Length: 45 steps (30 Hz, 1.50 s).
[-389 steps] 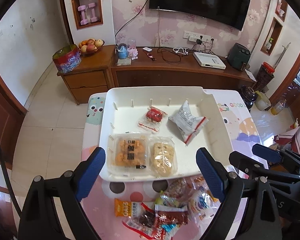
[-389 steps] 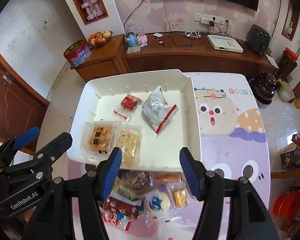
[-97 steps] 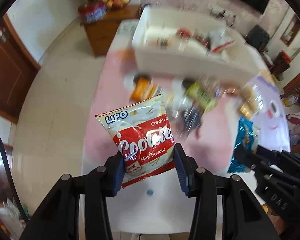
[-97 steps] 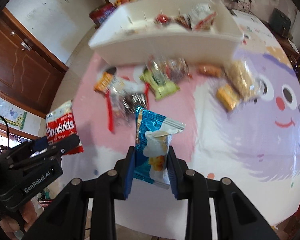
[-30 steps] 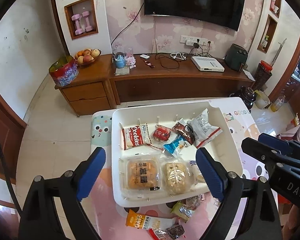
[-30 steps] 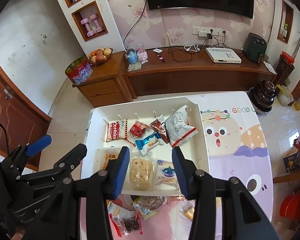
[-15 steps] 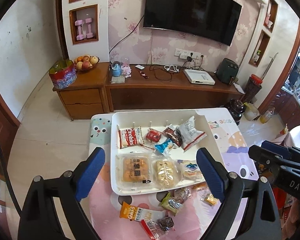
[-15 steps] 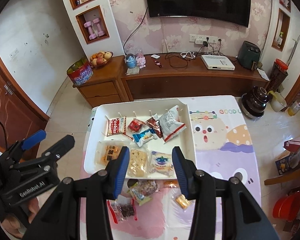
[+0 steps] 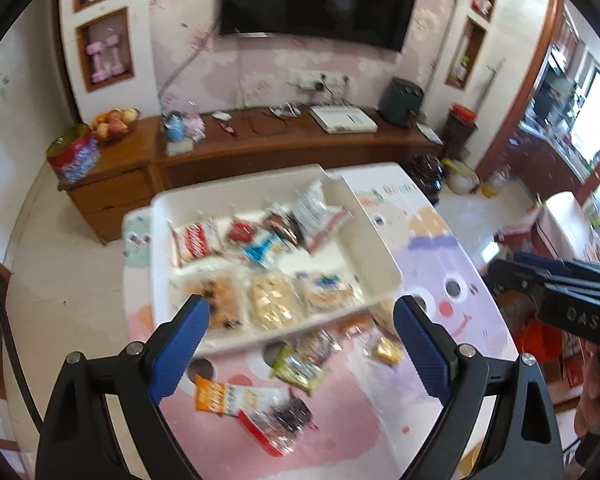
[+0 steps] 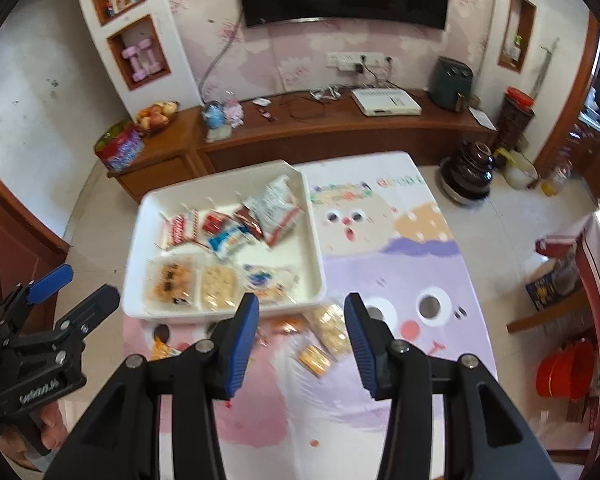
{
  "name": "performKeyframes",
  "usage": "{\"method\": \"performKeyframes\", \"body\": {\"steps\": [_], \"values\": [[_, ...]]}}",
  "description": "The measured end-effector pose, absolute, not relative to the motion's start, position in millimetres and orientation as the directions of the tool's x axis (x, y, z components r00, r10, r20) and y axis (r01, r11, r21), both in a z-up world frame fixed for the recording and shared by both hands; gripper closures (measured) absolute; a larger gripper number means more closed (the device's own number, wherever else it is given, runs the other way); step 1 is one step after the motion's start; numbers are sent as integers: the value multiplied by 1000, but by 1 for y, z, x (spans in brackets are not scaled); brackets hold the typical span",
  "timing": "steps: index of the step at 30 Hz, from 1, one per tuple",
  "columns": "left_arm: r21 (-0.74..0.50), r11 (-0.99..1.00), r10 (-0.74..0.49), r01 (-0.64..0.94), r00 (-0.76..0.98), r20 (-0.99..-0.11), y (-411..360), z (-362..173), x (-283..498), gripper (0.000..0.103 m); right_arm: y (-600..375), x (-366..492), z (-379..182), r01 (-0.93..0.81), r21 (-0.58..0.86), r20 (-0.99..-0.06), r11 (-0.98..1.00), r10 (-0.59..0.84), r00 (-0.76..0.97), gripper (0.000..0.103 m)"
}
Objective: Organize snacks
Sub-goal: 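Withdraw both grippers from the tray toward the remaining snacks, then grasp the rice-cake pack with right gripper while left gripper grasps the yellow biscuit pack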
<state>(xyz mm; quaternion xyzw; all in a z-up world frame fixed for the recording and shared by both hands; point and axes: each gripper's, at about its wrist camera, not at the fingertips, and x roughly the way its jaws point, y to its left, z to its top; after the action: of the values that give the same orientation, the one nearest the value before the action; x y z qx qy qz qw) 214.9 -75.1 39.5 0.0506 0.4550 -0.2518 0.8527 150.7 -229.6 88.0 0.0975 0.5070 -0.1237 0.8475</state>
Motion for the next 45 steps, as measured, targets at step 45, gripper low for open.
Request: {"method": "performKeyframes", "body": {"steps": [45], "values": [[-164, 986, -164, 9, 158, -974, -195, -157, 189, 10, -315, 201, -137, -134, 102, -973, 986, 127, 192, 61]]}}
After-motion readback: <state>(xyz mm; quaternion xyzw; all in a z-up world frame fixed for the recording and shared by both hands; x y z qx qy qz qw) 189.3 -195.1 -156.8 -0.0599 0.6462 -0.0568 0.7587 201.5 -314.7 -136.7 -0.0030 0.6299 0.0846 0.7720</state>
